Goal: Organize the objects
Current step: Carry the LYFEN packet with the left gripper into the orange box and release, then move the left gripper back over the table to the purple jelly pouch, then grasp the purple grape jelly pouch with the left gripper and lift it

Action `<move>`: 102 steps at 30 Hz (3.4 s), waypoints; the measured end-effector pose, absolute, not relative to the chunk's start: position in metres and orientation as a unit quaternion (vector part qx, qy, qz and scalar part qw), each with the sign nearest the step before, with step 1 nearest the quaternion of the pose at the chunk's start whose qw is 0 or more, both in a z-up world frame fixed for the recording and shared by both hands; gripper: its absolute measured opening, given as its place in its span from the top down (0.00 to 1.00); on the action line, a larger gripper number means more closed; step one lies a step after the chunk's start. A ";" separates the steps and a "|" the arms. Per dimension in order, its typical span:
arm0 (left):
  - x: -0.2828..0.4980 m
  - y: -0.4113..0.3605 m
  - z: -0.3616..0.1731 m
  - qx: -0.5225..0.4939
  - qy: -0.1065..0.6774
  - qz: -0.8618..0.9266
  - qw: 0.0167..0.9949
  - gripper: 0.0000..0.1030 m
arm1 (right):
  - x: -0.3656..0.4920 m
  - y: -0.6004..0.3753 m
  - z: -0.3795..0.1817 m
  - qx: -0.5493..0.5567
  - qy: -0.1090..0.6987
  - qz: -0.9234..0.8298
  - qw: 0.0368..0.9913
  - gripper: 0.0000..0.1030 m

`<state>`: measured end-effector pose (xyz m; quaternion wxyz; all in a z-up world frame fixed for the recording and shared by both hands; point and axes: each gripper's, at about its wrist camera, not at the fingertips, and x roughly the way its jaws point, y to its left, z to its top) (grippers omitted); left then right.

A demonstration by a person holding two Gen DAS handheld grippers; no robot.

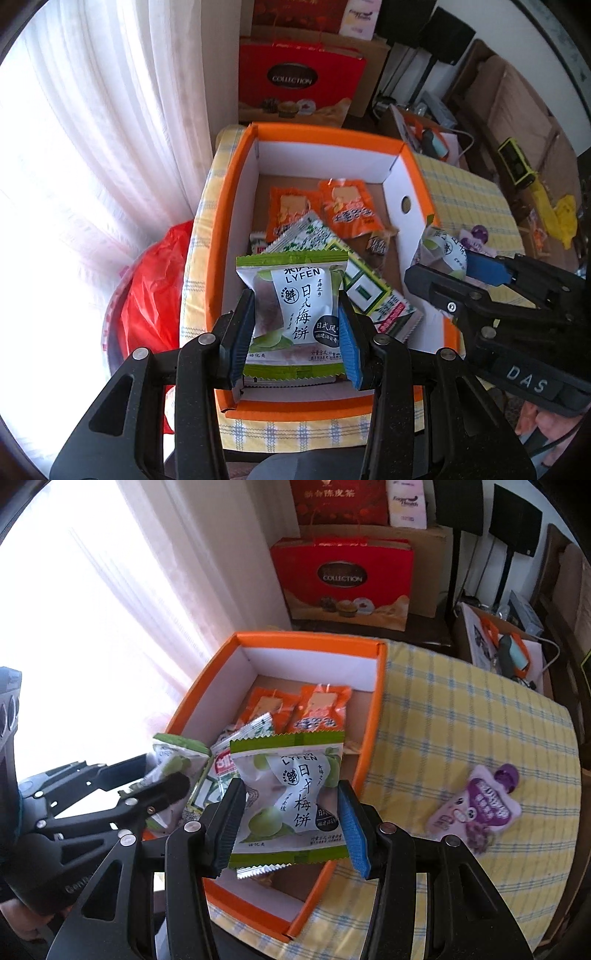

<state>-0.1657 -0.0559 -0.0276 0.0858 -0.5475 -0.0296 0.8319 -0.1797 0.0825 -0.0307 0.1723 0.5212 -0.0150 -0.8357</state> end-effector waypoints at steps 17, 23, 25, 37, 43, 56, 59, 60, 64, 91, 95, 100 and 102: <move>-0.166 -0.057 -0.015 -0.542 -0.036 0.835 0.083 0.48 | -0.172 0.095 -0.025 0.511 -0.014 -0.844 0.160 0.40; -0.168 -0.037 0.000 -0.528 -0.038 0.842 0.098 0.33 | -0.171 0.131 -0.010 0.502 -0.014 -0.855 0.127 0.35; -0.169 -0.027 0.002 -0.527 -0.035 0.843 0.105 0.31 | -0.170 0.149 -0.007 0.500 -0.021 -0.858 0.114 0.31; -0.166 0.037 0.004 -0.524 -0.004 0.841 0.131 0.22 | -0.161 0.225 0.005 0.489 -0.053 -0.869 0.057 0.21; -0.161 0.072 0.006 -0.520 0.011 0.839 0.158 0.21 | -0.164 0.255 0.001 0.494 -0.073 -0.866 0.032 0.16; -0.164 0.124 -0.006 -0.513 0.037 0.839 0.176 0.03 | -0.166 0.292 -0.014 0.495 -0.068 -0.866 -0.011 0.00; -0.165 0.132 -0.010 -0.515 0.042 0.836 0.182 0.03 | -0.171 0.299 -0.019 0.498 -0.073 -0.864 -0.014 0.00; -0.166 0.135 -0.011 -0.516 0.046 0.836 0.182 0.03 | -0.172 0.301 -0.021 0.500 -0.074 -0.863 -0.014 0.00; -0.168 0.149 -0.020 -0.520 0.066 0.830 0.189 0.03 | -0.180 0.308 -0.030 0.511 -0.078 -0.856 -0.012 0.00; -0.163 0.199 -0.081 -0.554 0.134 0.795 0.207 0.03 | -0.230 0.323 -0.106 0.568 -0.256 -0.775 0.106 0.42; -0.165 0.203 -0.087 -0.568 0.118 0.786 0.214 0.03 | -0.227 0.324 -0.115 0.574 -0.271 -0.763 0.120 0.47; -0.171 0.206 -0.102 -0.581 0.122 0.779 0.203 0.07 | -0.224 0.327 -0.117 0.577 -0.277 -0.757 0.130 0.54; -0.175 0.203 -0.106 -0.587 0.106 0.777 0.202 0.22 | -0.224 0.325 -0.117 0.580 -0.268 -0.758 0.131 0.56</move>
